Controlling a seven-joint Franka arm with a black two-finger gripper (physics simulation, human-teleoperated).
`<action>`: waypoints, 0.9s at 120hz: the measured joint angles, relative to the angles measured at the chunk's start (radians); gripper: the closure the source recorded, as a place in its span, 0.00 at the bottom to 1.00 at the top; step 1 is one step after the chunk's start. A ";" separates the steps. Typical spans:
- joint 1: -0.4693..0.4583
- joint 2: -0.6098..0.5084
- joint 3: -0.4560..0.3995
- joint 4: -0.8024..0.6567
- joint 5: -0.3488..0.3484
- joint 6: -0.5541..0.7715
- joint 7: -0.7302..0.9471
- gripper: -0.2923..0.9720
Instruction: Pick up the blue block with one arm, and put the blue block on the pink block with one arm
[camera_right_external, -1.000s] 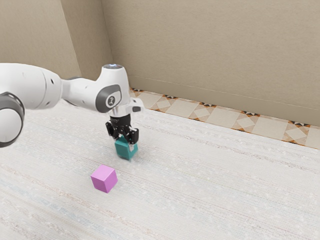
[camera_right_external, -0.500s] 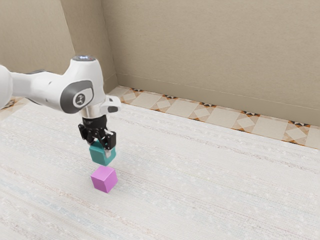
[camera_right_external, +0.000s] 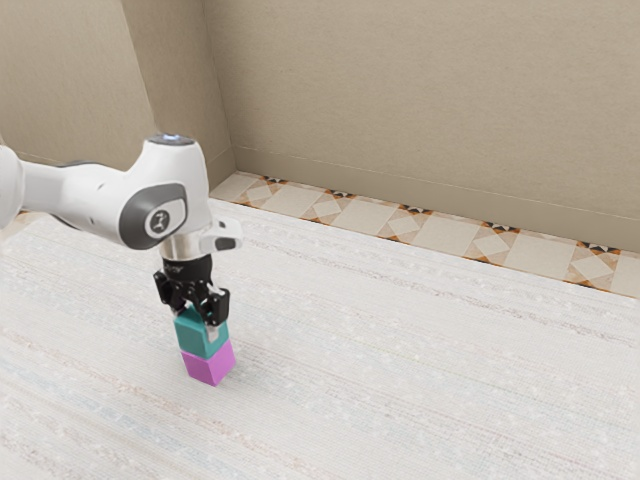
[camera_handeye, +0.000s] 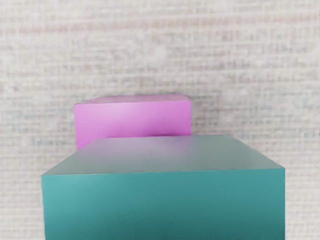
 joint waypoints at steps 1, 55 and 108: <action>0.000 0.001 0.000 0.000 0.000 0.000 0.000 0.49; 0.059 0.023 0.001 0.009 0.011 0.001 -0.005 0.49; 0.018 0.027 0.000 0.009 0.006 0.013 -0.007 0.49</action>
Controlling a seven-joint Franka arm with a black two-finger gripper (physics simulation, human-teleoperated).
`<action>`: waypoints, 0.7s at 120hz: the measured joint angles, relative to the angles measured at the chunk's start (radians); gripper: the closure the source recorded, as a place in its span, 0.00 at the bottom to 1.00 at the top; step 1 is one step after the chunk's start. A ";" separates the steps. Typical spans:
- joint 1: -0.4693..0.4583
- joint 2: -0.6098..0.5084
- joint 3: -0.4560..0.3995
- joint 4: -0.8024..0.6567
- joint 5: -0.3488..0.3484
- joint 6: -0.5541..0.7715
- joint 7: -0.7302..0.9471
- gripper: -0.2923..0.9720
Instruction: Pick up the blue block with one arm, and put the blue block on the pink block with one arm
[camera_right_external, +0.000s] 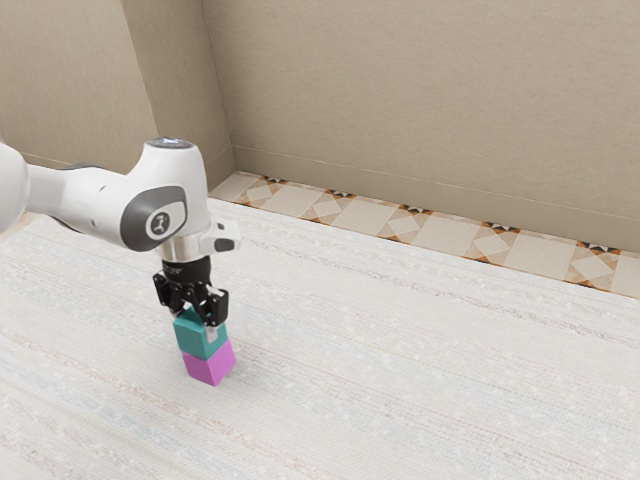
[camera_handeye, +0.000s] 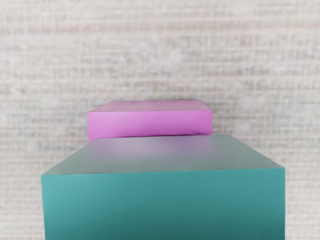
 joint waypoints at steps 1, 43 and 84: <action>0.001 0.000 0.000 0.000 0.000 0.000 0.000 0.49; 0.019 0.000 -0.005 0.001 -0.007 0.001 0.008 0.31; 0.012 -0.078 -0.019 0.051 -0.003 -0.029 0.015 0.25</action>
